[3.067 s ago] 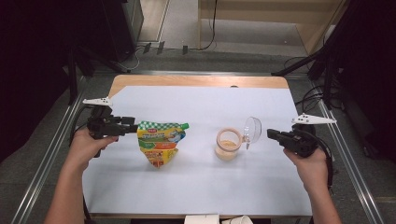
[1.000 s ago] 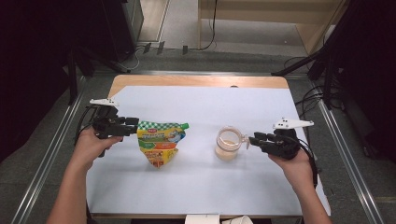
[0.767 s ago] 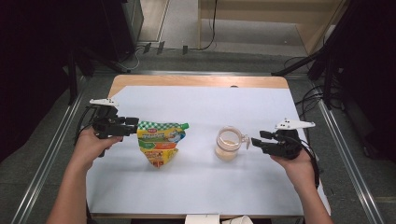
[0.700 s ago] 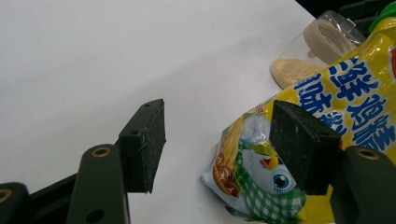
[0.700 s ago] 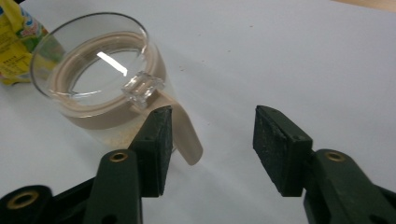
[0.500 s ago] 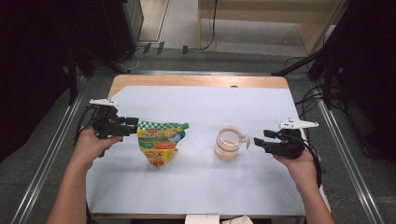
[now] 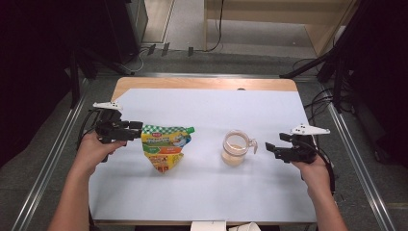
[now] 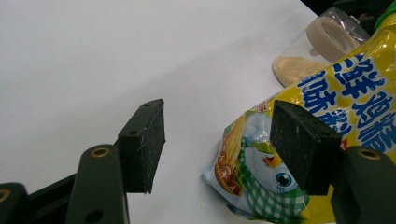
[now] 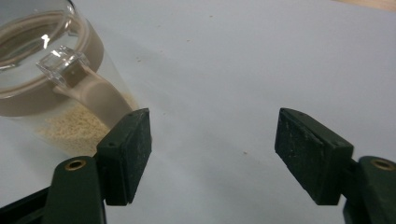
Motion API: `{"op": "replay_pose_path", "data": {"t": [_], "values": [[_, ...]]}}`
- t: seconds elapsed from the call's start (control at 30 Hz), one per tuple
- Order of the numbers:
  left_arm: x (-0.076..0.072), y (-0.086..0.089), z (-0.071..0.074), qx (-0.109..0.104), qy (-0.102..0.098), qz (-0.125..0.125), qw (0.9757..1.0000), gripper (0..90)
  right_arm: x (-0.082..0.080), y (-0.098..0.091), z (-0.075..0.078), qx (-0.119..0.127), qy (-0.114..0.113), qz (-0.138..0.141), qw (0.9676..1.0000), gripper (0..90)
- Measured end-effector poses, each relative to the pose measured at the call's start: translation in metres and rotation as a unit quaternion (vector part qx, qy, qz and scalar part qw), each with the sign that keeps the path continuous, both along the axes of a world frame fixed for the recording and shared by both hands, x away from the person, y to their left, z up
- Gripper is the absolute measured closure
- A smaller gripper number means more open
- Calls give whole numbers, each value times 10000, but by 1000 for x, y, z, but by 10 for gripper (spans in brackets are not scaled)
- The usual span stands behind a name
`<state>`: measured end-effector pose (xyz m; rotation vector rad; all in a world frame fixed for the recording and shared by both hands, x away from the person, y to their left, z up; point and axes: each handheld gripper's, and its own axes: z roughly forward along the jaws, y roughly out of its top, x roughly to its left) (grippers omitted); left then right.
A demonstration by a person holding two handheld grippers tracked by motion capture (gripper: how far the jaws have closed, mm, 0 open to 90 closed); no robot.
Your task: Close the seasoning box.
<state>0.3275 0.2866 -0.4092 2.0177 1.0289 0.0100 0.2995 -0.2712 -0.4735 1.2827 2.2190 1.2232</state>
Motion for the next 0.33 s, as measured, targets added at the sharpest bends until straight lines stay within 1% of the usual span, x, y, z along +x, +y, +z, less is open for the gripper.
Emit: {"op": "replay_pose_path", "data": {"t": [0.03,0.07,0.1,0.23,0.33], "values": [[0,0,0,0,-3,-4,10000,365,0,0,0,-5,30,24,10000,241],[0,0,0,-11,3,-8,10000,365,1,-1,-1,51,69,97,9999,209],[0,0,0,-6,1,-9,10000,364,1,-1,-1,85,96,146,9998,206],[0,-1,-1,3,35,-15,10000,362,1,0,-1,62,94,136,9998,212],[1,-1,-1,12,21,-9,10000,362,1,-1,-2,66,100,135,9998,212]]}}
